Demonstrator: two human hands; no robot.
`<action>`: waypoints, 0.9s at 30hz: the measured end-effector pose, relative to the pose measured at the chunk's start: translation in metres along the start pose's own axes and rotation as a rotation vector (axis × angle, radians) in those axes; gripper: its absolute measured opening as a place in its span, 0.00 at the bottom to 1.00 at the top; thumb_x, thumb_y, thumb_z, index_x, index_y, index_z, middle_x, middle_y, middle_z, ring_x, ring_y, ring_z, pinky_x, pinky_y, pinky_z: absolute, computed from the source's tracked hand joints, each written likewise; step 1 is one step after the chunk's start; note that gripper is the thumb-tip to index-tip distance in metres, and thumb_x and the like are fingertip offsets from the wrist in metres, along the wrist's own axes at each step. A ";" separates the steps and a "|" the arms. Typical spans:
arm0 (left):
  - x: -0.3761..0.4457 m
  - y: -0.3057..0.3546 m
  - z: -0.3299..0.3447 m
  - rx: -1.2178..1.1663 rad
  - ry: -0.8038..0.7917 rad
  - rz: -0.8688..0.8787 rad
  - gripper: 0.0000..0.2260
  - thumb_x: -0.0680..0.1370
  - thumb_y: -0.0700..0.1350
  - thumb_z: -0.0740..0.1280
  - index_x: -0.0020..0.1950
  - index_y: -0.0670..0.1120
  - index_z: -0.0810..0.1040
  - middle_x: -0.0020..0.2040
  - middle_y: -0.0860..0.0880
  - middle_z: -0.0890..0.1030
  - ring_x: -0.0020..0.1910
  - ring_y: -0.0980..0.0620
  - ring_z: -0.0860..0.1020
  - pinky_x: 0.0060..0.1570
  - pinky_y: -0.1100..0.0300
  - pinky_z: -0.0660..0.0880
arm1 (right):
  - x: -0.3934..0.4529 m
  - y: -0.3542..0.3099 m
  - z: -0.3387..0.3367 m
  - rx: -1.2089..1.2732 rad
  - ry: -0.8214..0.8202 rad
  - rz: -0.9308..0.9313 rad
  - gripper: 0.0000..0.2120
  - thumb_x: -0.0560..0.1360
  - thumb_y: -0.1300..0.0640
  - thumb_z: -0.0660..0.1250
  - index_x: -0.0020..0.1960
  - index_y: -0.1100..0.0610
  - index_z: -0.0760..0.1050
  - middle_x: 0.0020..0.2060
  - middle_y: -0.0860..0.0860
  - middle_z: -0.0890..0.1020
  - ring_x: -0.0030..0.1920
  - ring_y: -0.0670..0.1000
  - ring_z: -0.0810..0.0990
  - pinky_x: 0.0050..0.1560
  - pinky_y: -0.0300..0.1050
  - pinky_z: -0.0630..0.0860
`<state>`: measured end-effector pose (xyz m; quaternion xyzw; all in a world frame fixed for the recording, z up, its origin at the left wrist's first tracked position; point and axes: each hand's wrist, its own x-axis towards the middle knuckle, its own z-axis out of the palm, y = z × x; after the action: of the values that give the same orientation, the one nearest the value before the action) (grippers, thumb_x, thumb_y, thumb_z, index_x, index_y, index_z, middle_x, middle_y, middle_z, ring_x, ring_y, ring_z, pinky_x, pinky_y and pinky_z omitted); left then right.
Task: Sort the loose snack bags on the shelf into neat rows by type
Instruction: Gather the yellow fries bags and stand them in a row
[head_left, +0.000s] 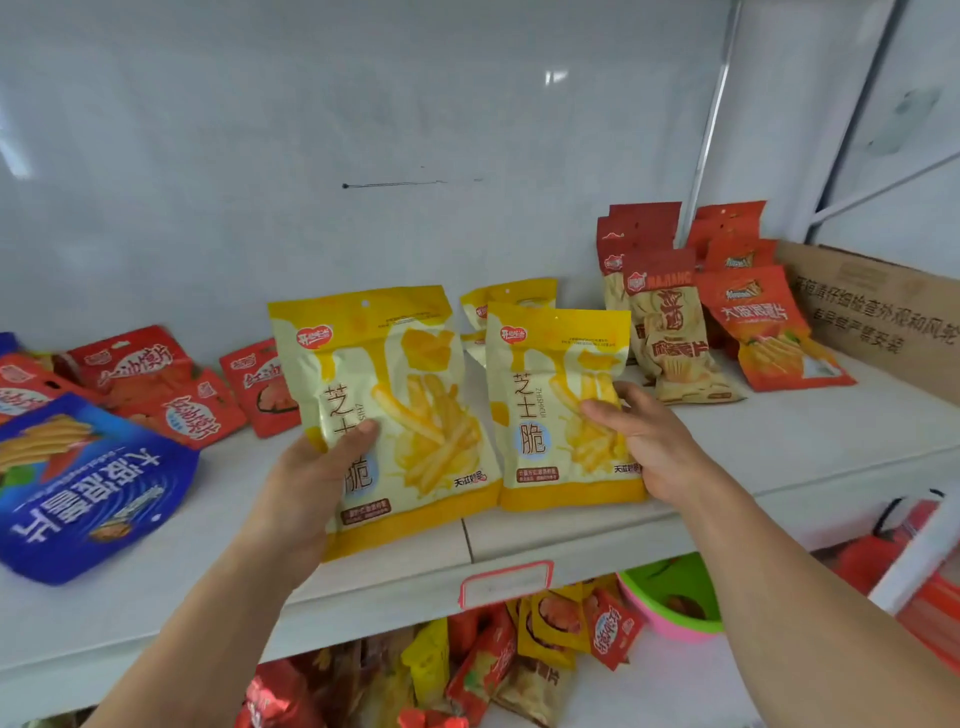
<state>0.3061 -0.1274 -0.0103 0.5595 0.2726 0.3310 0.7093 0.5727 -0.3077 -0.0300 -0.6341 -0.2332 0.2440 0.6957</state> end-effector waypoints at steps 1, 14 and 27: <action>0.006 0.000 0.006 0.006 -0.009 -0.002 0.09 0.80 0.45 0.67 0.59 0.47 0.81 0.48 0.45 0.88 0.44 0.47 0.87 0.35 0.56 0.83 | 0.008 0.001 -0.003 -0.005 -0.006 0.005 0.21 0.71 0.57 0.76 0.62 0.55 0.76 0.51 0.54 0.86 0.50 0.55 0.86 0.49 0.50 0.81; 0.039 -0.007 0.061 0.047 0.084 -0.033 0.09 0.80 0.46 0.68 0.59 0.47 0.81 0.48 0.45 0.88 0.42 0.46 0.87 0.36 0.53 0.84 | 0.086 0.006 -0.039 -0.164 -0.095 -0.105 0.22 0.70 0.58 0.77 0.62 0.54 0.75 0.53 0.49 0.85 0.48 0.47 0.85 0.42 0.38 0.80; 0.032 -0.046 0.147 0.112 0.137 -0.188 0.11 0.79 0.46 0.70 0.59 0.42 0.81 0.49 0.40 0.87 0.47 0.39 0.86 0.46 0.45 0.83 | 0.126 0.014 -0.049 -0.266 -0.130 -0.202 0.22 0.71 0.49 0.77 0.62 0.48 0.74 0.49 0.45 0.83 0.44 0.43 0.83 0.38 0.37 0.77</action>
<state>0.4452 -0.2004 -0.0224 0.5463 0.3896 0.2847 0.6846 0.7004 -0.2642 -0.0459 -0.6768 -0.3704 0.1800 0.6102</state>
